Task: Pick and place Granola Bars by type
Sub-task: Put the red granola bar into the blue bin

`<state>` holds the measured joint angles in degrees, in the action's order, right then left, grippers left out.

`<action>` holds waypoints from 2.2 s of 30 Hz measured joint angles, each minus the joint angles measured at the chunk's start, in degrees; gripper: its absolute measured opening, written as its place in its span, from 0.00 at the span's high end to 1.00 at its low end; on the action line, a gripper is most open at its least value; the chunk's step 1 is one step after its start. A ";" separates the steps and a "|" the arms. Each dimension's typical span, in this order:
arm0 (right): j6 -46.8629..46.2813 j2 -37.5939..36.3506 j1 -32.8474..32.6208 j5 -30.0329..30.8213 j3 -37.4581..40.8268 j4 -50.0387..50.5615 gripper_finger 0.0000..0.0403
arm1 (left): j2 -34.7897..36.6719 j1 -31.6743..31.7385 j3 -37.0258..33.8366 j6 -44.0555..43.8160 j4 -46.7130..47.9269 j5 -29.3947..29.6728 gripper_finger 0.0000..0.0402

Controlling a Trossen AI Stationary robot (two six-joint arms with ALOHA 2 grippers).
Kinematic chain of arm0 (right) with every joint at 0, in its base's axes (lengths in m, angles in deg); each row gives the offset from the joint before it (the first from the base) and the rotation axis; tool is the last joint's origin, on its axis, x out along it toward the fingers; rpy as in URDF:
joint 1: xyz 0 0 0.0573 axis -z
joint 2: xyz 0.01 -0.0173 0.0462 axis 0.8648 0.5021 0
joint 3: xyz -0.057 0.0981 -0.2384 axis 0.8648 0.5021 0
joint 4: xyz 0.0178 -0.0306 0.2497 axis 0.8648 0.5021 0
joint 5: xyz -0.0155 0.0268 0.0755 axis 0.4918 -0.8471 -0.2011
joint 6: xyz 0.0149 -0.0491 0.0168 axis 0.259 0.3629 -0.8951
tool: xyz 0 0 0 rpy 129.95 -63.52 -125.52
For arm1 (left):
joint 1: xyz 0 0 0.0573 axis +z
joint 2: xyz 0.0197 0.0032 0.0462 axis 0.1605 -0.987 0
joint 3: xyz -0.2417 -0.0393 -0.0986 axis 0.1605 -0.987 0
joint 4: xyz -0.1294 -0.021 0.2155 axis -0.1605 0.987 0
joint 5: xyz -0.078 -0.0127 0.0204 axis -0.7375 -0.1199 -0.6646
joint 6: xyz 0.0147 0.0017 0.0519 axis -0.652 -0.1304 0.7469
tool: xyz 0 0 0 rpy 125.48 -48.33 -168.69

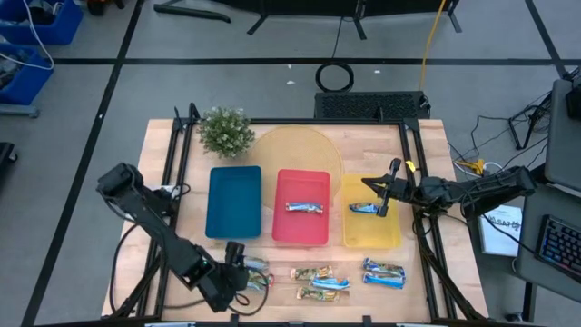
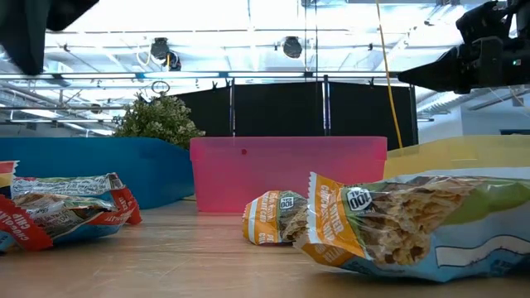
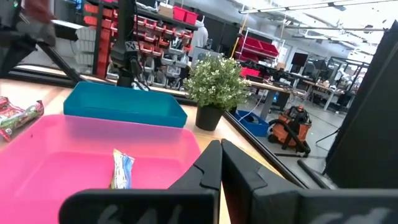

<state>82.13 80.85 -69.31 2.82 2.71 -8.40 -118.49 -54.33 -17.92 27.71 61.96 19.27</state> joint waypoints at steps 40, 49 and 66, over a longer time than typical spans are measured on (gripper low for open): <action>-1.15 0.04 0.00 0.00 0.04 1.81 1.00 | -5.48 -1.81 -9.75 -14.00 -11.38 -6.95 0.47; -1.17 0.05 -0.01 -0.02 0.04 1.81 1.00 | -5.48 -1.40 -9.75 -14.41 -10.67 -9.06 0.77; -1.22 0.07 -0.02 -0.02 0.04 1.84 1.00 | -2.17 -0.84 -6.99 -13.06 -6.73 -15.13 0.83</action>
<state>80.92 80.92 -69.34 2.80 2.75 -6.57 -120.66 -55.17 -24.92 14.65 55.22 4.15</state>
